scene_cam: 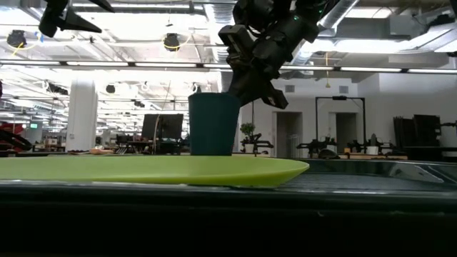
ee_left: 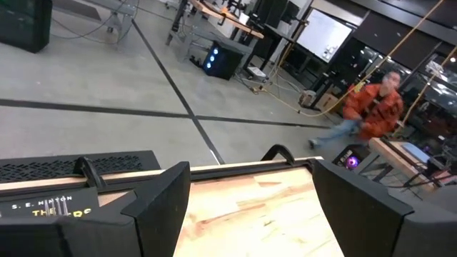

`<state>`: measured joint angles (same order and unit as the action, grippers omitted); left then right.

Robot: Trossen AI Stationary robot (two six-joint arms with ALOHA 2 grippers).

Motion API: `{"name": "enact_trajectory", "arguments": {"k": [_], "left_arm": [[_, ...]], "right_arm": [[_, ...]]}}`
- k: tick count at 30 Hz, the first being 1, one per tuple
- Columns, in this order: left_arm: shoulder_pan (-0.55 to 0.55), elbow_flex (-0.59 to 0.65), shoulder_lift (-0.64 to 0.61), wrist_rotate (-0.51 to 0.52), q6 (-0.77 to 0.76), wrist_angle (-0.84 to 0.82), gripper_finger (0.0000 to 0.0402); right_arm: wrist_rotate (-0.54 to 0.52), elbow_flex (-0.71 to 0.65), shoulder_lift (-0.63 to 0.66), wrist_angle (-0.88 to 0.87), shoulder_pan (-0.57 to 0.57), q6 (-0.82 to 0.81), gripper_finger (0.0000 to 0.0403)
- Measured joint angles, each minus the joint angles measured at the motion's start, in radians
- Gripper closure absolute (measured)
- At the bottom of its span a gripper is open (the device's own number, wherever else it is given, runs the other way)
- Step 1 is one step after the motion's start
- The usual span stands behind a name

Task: Pick and place plate/cup/fork/spoon on tray
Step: Put the blue cup to the top of the green plate on the green serving tray, then put the orange fork to the right of the green plate on the green serving tray

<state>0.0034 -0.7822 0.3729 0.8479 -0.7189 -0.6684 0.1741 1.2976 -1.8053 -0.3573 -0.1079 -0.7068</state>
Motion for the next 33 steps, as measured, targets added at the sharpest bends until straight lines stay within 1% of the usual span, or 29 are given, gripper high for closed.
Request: {"name": "enact_trajectory", "arguments": {"k": [5, 11, 16, 19, 23, 26, 28, 29, 31, 33], "left_arm": [[0.000, 0.000, 0.003, -0.022, 0.000, 0.000, 0.0119], [0.000, 0.000, 0.027, -0.025, -0.014, 0.001, 0.0119], [0.004, 0.000, 0.089, -0.026, -0.028, -0.006, 0.0119], [0.038, 0.000, 0.155, -0.025, -0.036, -0.031, 0.0119], [0.135, 0.000, 0.268, -0.024, 0.007, -0.065, 0.0119], [0.242, 0.000, 0.373, -0.032, 0.057, -0.098, 0.0119], [0.328, 0.000, 0.442, -0.046, 0.090, -0.125, 0.0119], [0.376, 0.000, 0.478, -0.062, 0.104, -0.132, 0.0119], [0.473, 0.000, 0.539, -0.128, 0.124, -0.142, 0.0119], [0.556, 0.000, 0.598, -0.233, 0.151, -0.112, 0.0119]], "right_arm": [[0.006, 0.015, -0.001, 0.000, 0.000, 0.011, 0.0308], [0.013, 0.040, 0.000, -0.004, -0.001, 0.027, 0.0264], [0.104, 0.082, 0.061, -0.066, -0.029, 0.035, 0.0232], [0.113, 0.107, 0.122, -0.130, -0.040, 0.056, 0.0221], [0.107, 0.108, 0.222, -0.203, -0.050, 0.058, 0.0218], [0.059, 0.109, 0.295, -0.248, -0.050, 0.055, 0.0222], [0.009, 0.109, 0.331, -0.278, -0.050, 0.054, 0.0225], [-0.016, 0.109, 0.346, -0.286, -0.050, 0.055, 0.0226], [-0.050, 0.109, 0.373, -0.302, -0.047, 0.060, 0.0229], [-0.081, 0.109, 0.389, -0.311, -0.040, 0.066, 0.0231]]}}
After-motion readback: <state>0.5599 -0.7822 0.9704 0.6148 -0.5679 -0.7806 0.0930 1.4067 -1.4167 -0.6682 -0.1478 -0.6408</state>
